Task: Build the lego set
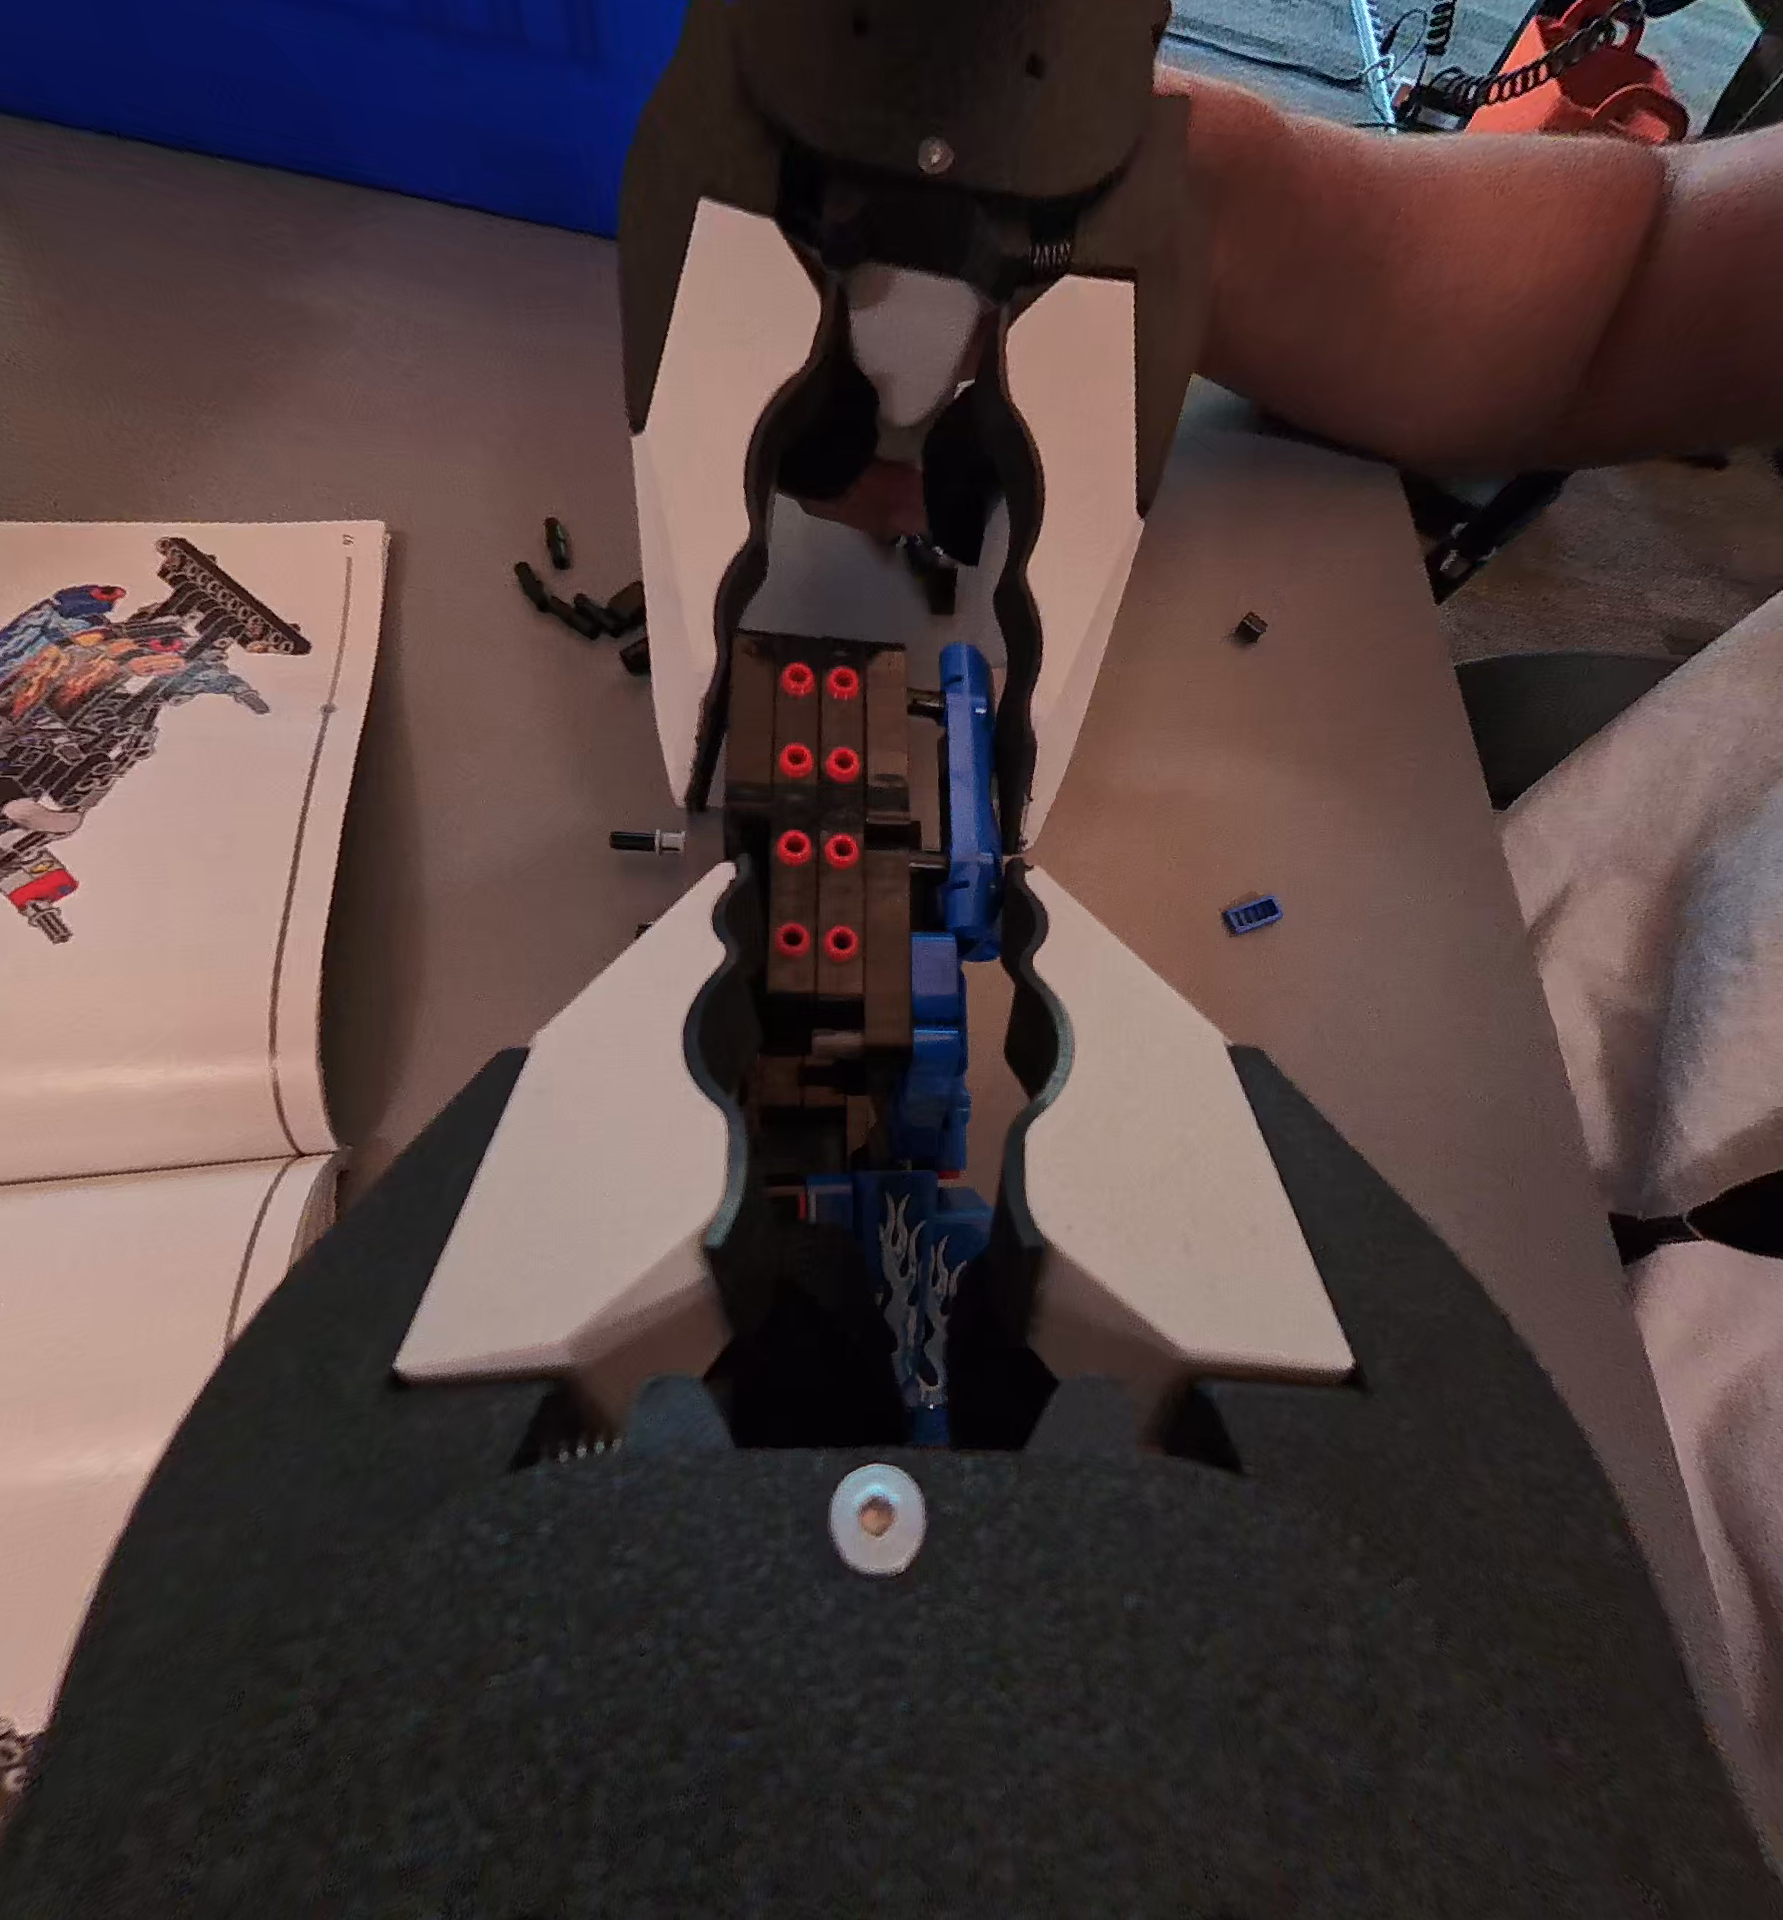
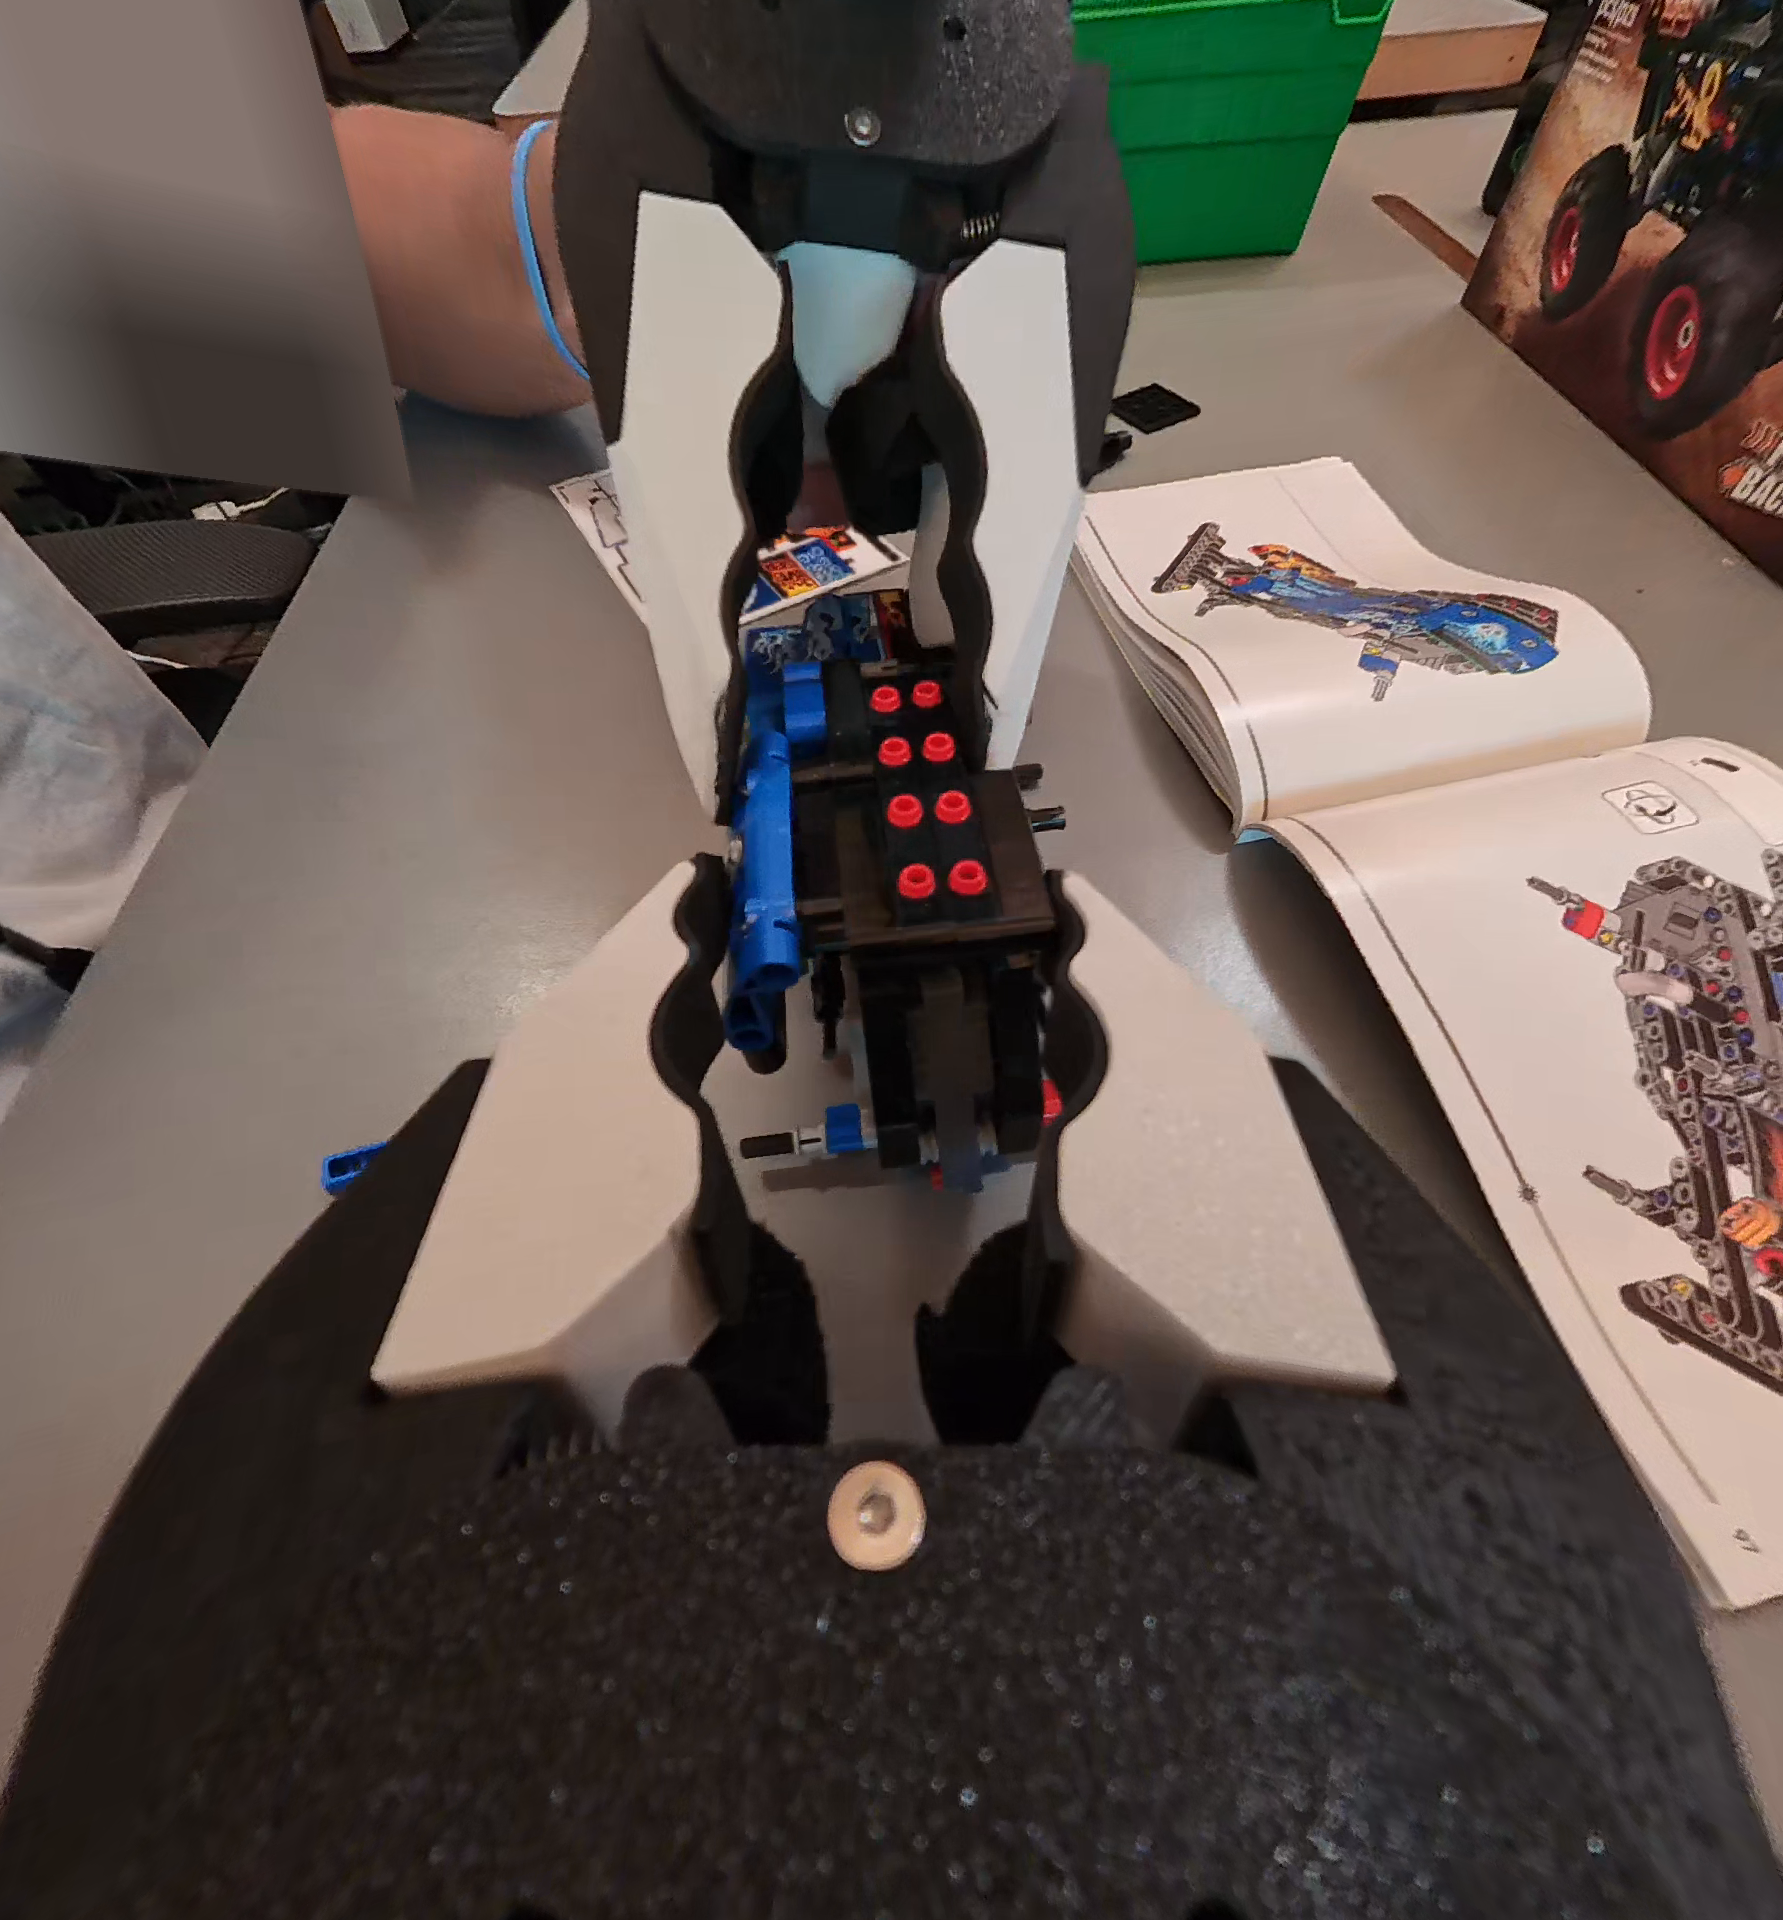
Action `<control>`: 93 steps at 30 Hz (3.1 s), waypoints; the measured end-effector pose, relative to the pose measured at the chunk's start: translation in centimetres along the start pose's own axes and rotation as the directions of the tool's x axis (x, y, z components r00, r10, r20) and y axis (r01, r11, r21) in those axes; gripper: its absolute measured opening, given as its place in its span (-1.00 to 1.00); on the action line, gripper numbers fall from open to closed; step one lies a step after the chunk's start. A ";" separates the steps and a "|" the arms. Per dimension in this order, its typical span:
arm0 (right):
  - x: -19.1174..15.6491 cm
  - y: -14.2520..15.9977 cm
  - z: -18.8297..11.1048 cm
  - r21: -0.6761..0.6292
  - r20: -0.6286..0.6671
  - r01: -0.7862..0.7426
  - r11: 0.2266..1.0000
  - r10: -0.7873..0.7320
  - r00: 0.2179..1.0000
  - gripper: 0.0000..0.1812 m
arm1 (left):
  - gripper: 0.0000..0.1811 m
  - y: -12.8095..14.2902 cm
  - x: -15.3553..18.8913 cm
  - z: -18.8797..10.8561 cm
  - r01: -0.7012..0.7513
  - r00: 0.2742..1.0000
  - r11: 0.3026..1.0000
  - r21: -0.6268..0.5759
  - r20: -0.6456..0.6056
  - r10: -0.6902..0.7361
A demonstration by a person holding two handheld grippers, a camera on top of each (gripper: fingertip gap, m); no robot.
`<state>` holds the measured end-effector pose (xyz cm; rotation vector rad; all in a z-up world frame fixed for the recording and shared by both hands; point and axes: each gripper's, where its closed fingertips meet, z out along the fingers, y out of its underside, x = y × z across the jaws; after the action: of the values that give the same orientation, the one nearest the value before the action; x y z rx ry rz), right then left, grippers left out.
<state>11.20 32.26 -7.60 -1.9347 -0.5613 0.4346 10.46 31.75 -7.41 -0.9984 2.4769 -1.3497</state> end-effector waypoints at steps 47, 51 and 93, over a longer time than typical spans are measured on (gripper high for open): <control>0.5 -0.4 -1.1 0.069 0.019 -0.072 0.995 0.071 0.997 -0.40 | -0.53 -0.2 -0.3 0.1 -0.015 1.000 0.999 0.032 0.001 0.015; 0.5 -0.3 -1.0 0.068 0.029 -0.080 0.995 0.078 0.997 -0.40 | -0.53 -0.2 -0.3 0.1 -0.023 1.000 0.999 0.032 0.008 0.023; 0.6 1.0 -1.9 -0.532 0.118 0.072 0.844 -0.010 0.993 -0.40 | -0.54 -0.5 -0.4 0.1 0.006 1.000 0.999 0.054 -0.005 -0.006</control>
<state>12.90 30.83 -7.73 -2.4383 -0.8662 0.3840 11.03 31.79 -7.14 -0.9933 2.4293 -1.4143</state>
